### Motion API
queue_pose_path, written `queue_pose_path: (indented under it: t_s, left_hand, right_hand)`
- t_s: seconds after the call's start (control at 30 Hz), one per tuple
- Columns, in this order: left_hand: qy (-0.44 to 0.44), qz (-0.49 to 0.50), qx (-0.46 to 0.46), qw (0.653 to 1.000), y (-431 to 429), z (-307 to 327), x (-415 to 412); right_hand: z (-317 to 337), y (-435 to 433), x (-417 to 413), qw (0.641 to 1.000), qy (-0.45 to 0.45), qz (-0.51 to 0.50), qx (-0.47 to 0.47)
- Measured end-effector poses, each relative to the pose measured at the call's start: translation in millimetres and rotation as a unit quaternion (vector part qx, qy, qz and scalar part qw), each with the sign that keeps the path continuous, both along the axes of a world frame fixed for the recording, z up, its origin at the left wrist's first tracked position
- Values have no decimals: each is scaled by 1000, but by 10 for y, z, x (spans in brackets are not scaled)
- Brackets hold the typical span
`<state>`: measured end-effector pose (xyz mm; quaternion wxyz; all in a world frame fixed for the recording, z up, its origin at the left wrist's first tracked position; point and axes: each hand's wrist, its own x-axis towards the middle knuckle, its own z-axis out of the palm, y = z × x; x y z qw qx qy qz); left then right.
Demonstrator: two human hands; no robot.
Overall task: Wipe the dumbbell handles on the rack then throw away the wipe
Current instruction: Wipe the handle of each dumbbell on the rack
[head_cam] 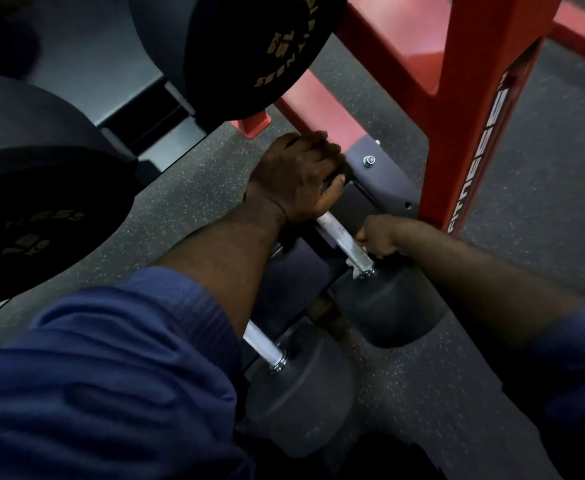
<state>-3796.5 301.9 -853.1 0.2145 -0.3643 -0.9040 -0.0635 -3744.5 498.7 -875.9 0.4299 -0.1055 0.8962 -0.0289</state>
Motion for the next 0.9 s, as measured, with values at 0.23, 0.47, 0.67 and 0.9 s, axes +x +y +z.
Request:
queue_pose_path:
  t_s: [0.23,0.47,0.67,0.9]
  left_hand:
    - [-9,-3,8,1000,-26,-17,-1]
    - [-6,-6,9,1000,-24,13,4]
    - [-4,-12,3,1000,-12,2,1]
    - [-16,5,-21,1000,-10,15,-11]
  right_hand:
    - [65,-10,168,988,93,108,56]
    - [187,250,-125,996,-72,60,-1]
    - [9,83,-1,996,-1,85,28]
    - [-21,64,107,995,55,71,37]
